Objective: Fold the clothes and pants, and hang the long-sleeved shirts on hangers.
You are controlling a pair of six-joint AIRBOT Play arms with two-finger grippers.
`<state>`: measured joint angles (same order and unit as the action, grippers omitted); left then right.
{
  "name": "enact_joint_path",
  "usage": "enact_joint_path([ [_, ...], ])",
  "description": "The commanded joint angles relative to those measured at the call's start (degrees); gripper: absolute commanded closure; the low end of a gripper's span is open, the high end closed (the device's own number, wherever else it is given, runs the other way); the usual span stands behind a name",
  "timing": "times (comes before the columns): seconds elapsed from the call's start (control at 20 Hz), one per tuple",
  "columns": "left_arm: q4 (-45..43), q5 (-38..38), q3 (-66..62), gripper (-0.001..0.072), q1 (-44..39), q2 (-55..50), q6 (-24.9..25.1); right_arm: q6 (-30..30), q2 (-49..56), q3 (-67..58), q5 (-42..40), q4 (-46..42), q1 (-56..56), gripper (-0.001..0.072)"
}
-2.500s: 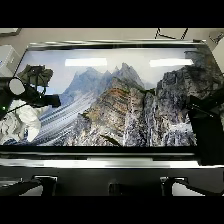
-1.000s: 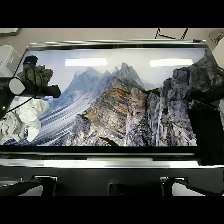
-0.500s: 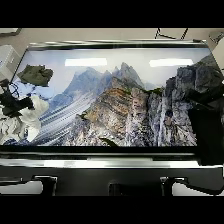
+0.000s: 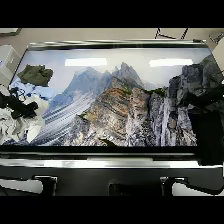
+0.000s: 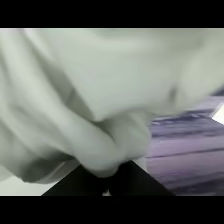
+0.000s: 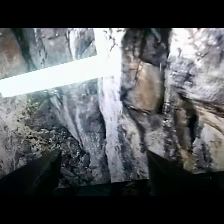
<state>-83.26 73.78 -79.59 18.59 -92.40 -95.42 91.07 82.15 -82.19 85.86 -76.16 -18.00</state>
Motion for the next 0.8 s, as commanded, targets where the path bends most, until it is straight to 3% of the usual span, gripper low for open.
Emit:
enact_joint_path([
  [0.0, 12.26, -0.35, -2.84, 0.0685, -4.61, 7.85, 11.39, -0.02, -0.26, 0.02, 1.29, 2.21, 0.04, 0.0148],
  [0.2, 21.99, -8.50, -2.82, 0.0684, -19.63, 27.80, 12.50, -0.11, -1.29, 0.02, 3.06, 6.32, 0.04, 0.0139],
  [0.35, 22.71, -19.56, -2.43, 0.0684, -35.95, 36.30, 6.84, -0.70, -2.91, 0.02, 3.21, 7.78, 0.04, 0.0139],
  [0.55, 22.62, -29.92, -1.55, 0.0685, -52.89, 34.86, 3.39, -1.66, -6.43, 0.02, 3.17, 7.58, 0.04, 0.0140],
  [0.75, 22.67, -31.69, 5.75, 0.0684, -58.99, 25.75, 0.96, -2.62, -8.83, 0.02, 3.93, 5.35, 0.04, 0.0140],
])
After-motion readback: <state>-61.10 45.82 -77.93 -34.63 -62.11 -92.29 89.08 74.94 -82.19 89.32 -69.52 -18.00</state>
